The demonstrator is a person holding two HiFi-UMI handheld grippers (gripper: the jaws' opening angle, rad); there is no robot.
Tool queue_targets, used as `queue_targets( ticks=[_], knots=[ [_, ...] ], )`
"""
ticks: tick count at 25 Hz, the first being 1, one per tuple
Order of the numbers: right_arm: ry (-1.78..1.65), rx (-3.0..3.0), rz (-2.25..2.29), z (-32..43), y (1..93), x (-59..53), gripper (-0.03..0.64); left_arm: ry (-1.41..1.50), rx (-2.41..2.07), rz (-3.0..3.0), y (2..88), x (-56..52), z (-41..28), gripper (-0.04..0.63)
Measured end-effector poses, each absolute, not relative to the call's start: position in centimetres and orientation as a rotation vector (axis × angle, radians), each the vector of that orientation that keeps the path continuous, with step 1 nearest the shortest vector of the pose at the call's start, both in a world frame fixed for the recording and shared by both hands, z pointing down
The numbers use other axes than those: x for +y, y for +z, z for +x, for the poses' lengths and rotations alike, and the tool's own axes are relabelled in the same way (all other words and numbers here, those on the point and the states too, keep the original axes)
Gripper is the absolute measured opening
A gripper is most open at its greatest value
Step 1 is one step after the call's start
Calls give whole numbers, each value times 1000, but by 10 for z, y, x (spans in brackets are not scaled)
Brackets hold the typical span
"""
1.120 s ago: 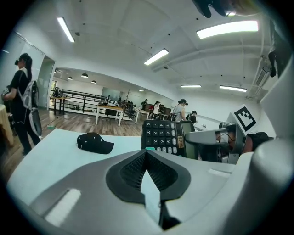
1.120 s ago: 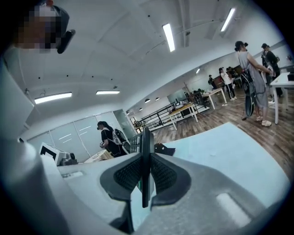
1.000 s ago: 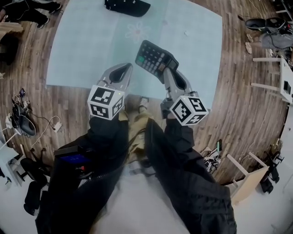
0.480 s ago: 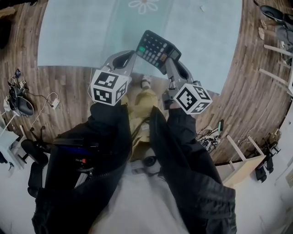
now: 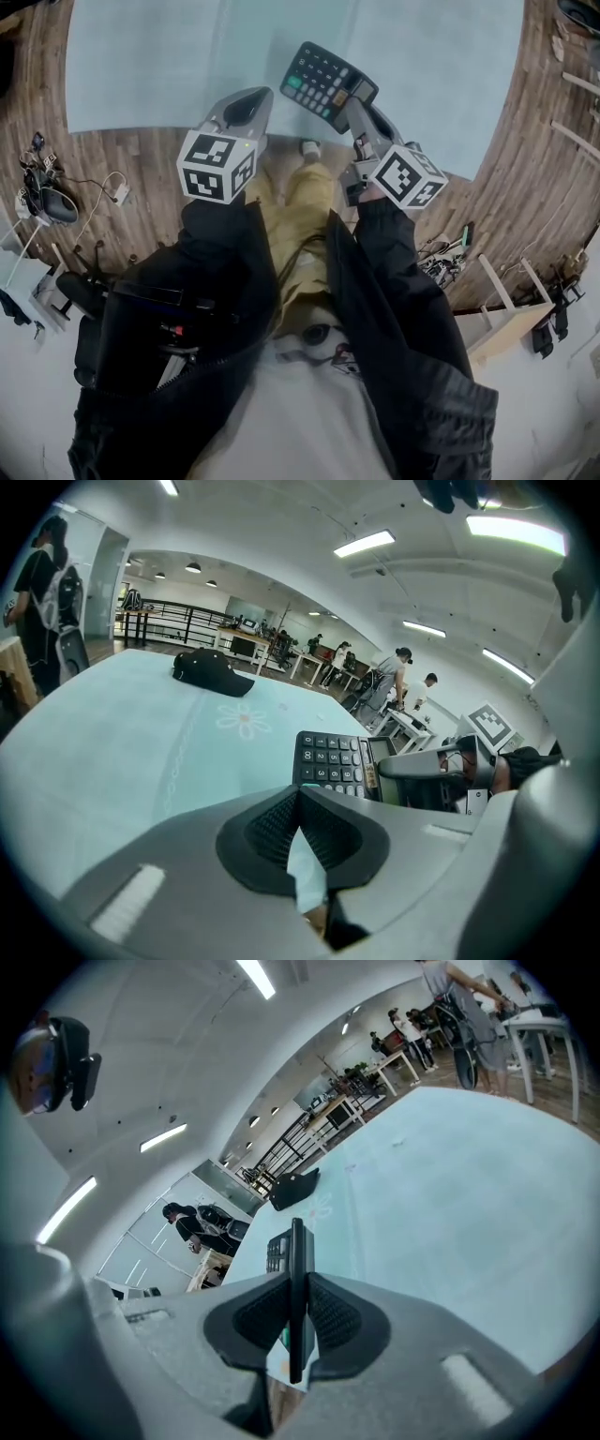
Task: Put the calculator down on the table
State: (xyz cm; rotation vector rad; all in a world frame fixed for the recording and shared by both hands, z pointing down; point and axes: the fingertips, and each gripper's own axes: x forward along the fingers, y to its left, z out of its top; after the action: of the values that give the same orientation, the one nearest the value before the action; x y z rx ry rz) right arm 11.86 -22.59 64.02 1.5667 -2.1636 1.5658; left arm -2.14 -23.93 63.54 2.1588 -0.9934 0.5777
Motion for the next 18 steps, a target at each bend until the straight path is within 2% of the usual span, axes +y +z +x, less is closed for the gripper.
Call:
queue_targets(
  ticks=[18],
  knots=[
    [1819,-1986,1437,91,727,-229,52,637,-954,2069,682,-231,-33,-3]
  ],
)
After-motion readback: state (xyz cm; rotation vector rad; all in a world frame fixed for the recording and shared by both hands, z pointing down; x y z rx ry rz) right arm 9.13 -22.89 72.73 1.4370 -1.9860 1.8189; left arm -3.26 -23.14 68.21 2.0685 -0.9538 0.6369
